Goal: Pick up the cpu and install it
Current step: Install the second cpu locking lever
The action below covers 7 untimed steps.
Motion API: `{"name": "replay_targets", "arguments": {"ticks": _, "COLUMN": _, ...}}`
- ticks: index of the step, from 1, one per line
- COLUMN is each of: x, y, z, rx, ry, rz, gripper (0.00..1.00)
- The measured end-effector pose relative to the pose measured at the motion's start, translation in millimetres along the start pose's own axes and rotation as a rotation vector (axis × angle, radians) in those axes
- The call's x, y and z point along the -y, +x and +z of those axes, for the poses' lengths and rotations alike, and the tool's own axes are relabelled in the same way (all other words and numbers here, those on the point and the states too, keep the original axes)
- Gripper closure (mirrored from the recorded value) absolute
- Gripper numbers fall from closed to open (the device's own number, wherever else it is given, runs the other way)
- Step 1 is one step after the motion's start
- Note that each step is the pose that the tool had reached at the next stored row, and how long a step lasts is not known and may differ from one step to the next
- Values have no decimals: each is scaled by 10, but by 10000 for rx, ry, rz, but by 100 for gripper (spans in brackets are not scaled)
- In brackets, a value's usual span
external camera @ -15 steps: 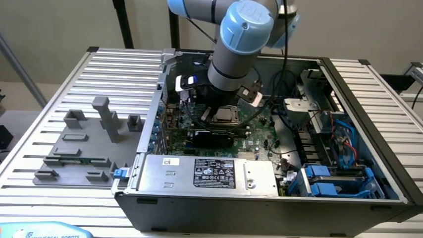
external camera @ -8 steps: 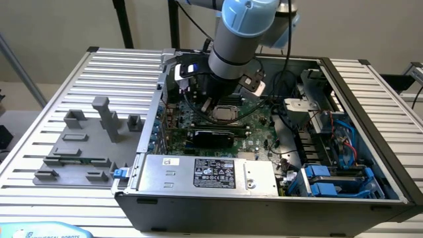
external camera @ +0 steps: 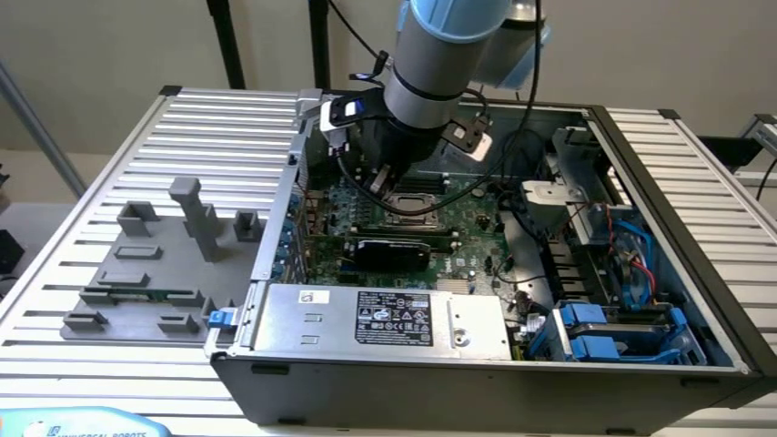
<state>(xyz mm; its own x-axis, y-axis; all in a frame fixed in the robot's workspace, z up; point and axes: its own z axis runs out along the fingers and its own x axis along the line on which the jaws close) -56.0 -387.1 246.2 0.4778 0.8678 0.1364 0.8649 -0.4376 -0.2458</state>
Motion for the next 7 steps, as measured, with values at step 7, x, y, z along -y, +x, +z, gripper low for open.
{"name": "replay_targets", "arguments": {"ticks": 7, "x": 0, "y": 0, "z": 0, "rx": 0, "ry": 0, "rz": 0, "gripper": 89}}
